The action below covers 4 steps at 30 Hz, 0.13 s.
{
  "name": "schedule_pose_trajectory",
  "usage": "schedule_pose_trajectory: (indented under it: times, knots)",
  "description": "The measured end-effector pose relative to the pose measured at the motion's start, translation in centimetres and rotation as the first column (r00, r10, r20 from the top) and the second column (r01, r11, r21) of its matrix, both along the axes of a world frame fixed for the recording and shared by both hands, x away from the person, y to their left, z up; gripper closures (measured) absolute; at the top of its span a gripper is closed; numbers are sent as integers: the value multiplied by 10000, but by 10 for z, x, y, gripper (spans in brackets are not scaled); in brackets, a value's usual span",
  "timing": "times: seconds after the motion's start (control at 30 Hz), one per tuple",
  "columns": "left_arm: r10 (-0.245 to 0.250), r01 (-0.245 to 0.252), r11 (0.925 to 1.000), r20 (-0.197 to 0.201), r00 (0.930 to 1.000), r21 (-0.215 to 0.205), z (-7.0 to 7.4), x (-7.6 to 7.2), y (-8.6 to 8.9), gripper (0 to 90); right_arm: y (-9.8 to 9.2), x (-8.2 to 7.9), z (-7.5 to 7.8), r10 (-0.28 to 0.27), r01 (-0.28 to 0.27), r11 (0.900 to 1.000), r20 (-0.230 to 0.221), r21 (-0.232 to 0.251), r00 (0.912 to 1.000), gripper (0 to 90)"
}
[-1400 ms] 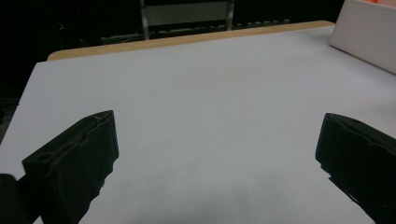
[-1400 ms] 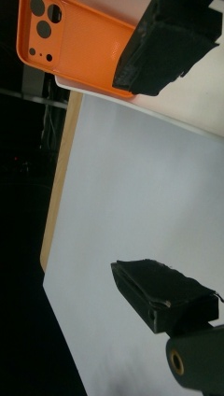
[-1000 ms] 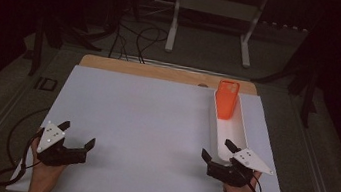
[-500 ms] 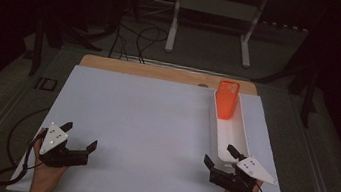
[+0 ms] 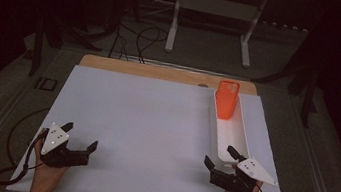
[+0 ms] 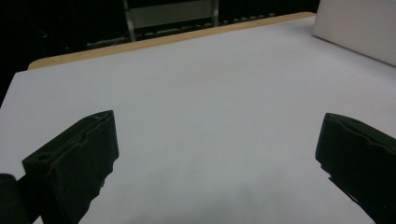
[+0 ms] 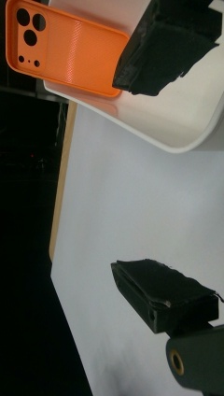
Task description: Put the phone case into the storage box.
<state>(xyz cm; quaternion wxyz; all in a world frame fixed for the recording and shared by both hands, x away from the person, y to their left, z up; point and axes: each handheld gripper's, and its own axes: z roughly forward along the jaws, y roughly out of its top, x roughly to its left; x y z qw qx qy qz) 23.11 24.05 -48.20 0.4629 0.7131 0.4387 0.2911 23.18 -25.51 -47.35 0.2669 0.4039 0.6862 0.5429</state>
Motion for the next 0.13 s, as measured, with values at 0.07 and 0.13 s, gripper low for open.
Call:
schedule_pose_trajectory:
  times: [0.07,0.13]
  knots:
    - [44,-44,10000,-8,10000,-3,0,0,0,0,0,0,-1,6,-5,9999,74,-134,10000,105]
    - [59,-59,10000,4,10000,21,0,0,0,0,0,-1,-1,12,-11,9999,64,-133,10000,105]
